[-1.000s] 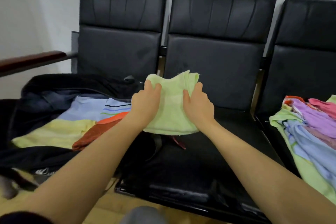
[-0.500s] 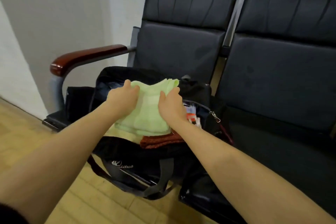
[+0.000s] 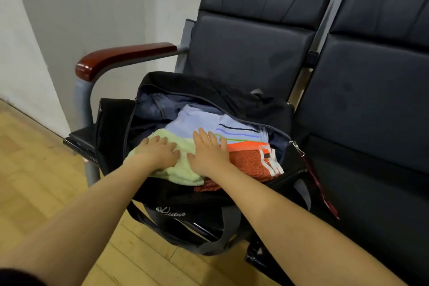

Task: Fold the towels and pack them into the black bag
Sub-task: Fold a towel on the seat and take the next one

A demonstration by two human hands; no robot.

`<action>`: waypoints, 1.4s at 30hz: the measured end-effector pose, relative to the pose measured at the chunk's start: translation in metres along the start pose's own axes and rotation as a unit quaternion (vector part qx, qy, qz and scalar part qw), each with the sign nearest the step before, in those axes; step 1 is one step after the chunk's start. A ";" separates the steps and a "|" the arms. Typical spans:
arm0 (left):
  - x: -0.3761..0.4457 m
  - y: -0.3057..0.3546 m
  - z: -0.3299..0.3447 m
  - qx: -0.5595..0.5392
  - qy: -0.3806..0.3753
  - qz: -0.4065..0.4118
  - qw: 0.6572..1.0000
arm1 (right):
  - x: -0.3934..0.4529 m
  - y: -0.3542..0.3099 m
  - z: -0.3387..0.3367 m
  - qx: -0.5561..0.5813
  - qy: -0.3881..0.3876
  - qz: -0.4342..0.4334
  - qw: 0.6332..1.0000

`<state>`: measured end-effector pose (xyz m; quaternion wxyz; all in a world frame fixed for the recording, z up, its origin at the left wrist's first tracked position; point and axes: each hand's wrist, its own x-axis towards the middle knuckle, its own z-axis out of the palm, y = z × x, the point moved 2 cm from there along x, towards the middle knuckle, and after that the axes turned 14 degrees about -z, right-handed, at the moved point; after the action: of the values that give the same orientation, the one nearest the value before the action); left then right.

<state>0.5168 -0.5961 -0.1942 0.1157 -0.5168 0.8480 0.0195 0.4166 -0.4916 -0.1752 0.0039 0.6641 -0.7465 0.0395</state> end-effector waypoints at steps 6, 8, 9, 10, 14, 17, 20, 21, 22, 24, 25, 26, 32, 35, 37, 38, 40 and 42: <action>0.001 -0.002 0.005 0.017 -0.009 -0.024 1.000 | -0.001 0.009 0.016 0.075 -0.155 0.059 0.983; -0.003 0.001 0.001 0.007 0.027 -0.028 0.999 | -0.003 0.009 0.008 0.060 -0.115 0.052 0.990; -0.007 0.003 -0.003 -0.007 0.060 -0.034 0.998 | -0.006 0.010 0.002 0.047 -0.082 0.047 0.994; -0.012 0.006 -0.008 -0.027 0.097 -0.043 0.994 | -0.010 0.011 -0.005 0.028 -0.046 0.037 0.998; -0.033 0.030 -0.039 -0.140 0.172 -0.044 0.974 | -0.034 0.028 -0.036 0.000 0.046 0.022 0.999; -0.051 0.059 -0.064 -0.228 0.195 -0.018 0.954 | -0.056 0.047 -0.058 0.009 0.103 0.053 0.993; -0.077 0.094 -0.083 -0.299 0.232 0.032 0.925 | -0.086 0.073 -0.076 -0.001 0.150 0.086 0.985; -0.086 0.107 -0.088 -0.318 0.240 0.053 0.916 | -0.100 0.084 -0.081 -0.003 0.163 0.096 0.982; -0.095 0.122 -0.091 -0.335 0.240 0.074 0.908 | -0.115 0.095 -0.086 -0.006 0.176 0.105 0.979; -0.115 0.154 -0.095 -0.368 0.221 0.108 0.897 | -0.150 0.119 -0.093 -0.006 0.201 0.122 0.972; -0.125 0.171 -0.096 -0.384 0.206 0.125 0.891 | -0.169 0.132 -0.096 -0.004 0.213 0.131 0.968; -0.135 0.189 -0.096 -0.396 0.193 0.143 0.886 | -0.188 0.144 -0.098 -0.003 0.224 0.141 0.964; -0.195 0.317 -0.094 -0.409 0.108 0.261 0.868 | -0.311 0.219 -0.113 0.003 0.266 0.245 0.932; -0.231 0.384 -0.089 -0.404 0.078 0.315 0.855 | -0.375 0.254 -0.117 -0.022 0.293 0.282 0.913; -0.256 0.429 -0.085 -0.382 0.083 0.341 0.855 | -0.415 0.278 -0.118 -0.045 0.322 0.297 0.898; -0.268 0.450 -0.083 -0.371 0.087 0.352 0.855 | -0.435 0.292 -0.118 -0.047 0.334 0.311 0.889; -0.294 0.492 -0.080 -0.359 0.080 0.377 0.850 | -0.471 0.318 -0.116 -0.037 0.342 0.355 0.869; -0.318 0.532 -0.075 -0.351 0.055 0.399 0.845 | -0.506 0.344 -0.112 -0.025 0.337 0.395 0.854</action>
<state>0.1744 -0.0832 -0.0983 -0.1384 -0.1398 0.9225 0.3321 0.1296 0.0572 -0.1120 0.2561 0.2590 -0.8997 0.2405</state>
